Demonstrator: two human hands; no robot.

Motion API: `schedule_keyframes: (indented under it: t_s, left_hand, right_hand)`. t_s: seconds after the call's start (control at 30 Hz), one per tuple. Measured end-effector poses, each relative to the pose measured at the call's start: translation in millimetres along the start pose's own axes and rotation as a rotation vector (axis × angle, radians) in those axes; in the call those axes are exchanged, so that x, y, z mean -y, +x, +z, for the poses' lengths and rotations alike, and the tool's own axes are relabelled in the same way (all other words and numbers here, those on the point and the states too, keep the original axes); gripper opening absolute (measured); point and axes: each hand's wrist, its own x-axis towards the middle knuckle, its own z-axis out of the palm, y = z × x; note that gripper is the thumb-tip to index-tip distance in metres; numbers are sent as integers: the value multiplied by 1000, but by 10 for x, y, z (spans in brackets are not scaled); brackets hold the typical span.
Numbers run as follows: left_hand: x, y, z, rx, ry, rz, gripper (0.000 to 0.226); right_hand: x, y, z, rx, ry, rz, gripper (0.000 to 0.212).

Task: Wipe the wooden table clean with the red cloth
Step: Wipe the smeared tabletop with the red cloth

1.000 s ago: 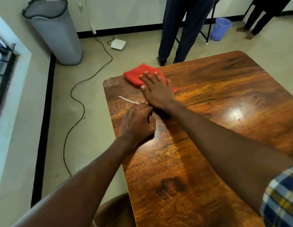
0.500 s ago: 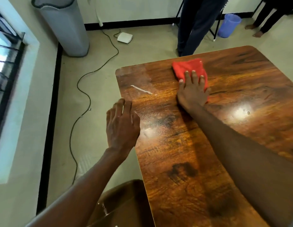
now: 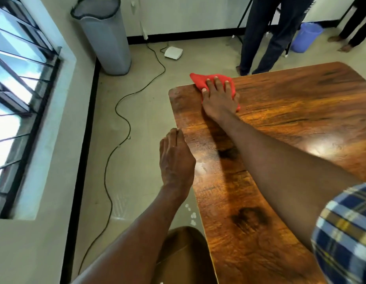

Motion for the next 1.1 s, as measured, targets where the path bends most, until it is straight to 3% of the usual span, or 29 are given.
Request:
schedule_keyframes:
  t_s: [0.23, 0.3, 0.4, 0.43, 0.63, 0.73, 0.9, 1.1]
  left_hand:
    - [-23, -27, 31, -23, -58, -107, 41]
    - [-42, -37, 30, -13, -55, -117, 34]
    - [-37, -31, 21, -8, -33, -91, 29]
    - [-28, -26, 13, -10, -32, -88, 28]
    - [-106, -99, -103, -53, -159, -245, 19]
    - [-184, -291, -162, -55, -379, -412, 22]
    - [-253, -492, -204, -17, -764, -463, 32]
    - [-203, -558, -265, 32, -1185, -623, 37]
  right_hand:
    - [16, -219, -9, 240, -170, -645, 54]
    - [-99, -170, -22, 186, -173, -593, 53]
    - [49, -153, 43, 69, -92, -274, 55]
    - [161, -194, 79, 69, -84, -253, 55]
    - [92, -921, 67, 172, -142, -624, 52]
    - [-141, -1197, 67, 123, -127, -524, 53]
    - [102, -854, 88, 97, -101, -263, 60]
    - [141, -1411, 163, 116, -135, -429, 58]
